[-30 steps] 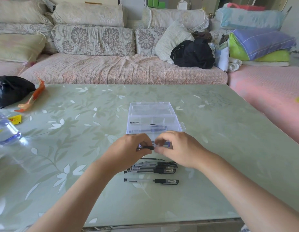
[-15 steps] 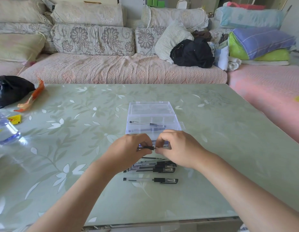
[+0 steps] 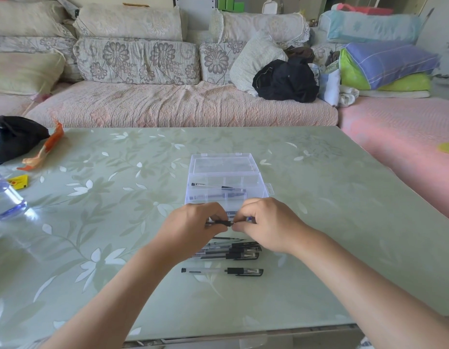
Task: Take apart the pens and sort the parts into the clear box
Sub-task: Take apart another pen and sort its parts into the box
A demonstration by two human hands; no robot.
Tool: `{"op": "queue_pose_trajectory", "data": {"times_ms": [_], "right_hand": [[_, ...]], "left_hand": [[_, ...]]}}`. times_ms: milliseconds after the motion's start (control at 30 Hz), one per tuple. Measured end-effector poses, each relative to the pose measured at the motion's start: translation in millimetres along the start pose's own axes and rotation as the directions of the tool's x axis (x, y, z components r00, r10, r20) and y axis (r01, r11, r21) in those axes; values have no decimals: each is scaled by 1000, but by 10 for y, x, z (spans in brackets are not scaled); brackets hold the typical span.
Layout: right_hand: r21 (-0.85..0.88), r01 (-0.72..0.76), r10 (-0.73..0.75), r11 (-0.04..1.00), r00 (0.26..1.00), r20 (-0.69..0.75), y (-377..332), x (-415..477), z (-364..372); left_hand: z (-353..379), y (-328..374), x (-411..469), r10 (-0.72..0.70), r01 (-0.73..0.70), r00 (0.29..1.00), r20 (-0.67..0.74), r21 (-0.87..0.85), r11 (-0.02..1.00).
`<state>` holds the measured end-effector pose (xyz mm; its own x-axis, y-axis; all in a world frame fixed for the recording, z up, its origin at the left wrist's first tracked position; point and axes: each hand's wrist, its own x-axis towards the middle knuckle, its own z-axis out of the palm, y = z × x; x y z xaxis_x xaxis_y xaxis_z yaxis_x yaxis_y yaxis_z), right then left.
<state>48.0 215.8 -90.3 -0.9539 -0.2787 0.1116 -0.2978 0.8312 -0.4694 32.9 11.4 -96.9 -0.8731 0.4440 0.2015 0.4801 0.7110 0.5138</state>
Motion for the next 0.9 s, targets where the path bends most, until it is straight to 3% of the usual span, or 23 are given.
{"op": "queue_pose_trajectory", "data": {"times_ms": [200, 333, 400, 733, 900], "right_hand": [[-21, -87, 86, 996, 994, -62, 148, -66, -219], [-223, -203, 190, 953, 979, -76, 364, -154, -357], [-225, -230, 224, 947, 973, -53, 401, -203, -372], [-347, -205, 240, 915, 969, 60, 423, -265, -211], [-224, -188, 201, 956, 979, 38, 314, -248, -223]], "left_hand": [[30, 2, 13, -29, 30, 999, -37, 35, 999], [46, -2, 17, -68, 68, 997, -25, 2, 998], [60, 2, 19, -68, 68, 998, -12, -2, 998], [124, -1, 16, -42, 43, 998, 47, -11, 999], [115, -11, 19, -55, 59, 997, 45, -87, 994]]}}
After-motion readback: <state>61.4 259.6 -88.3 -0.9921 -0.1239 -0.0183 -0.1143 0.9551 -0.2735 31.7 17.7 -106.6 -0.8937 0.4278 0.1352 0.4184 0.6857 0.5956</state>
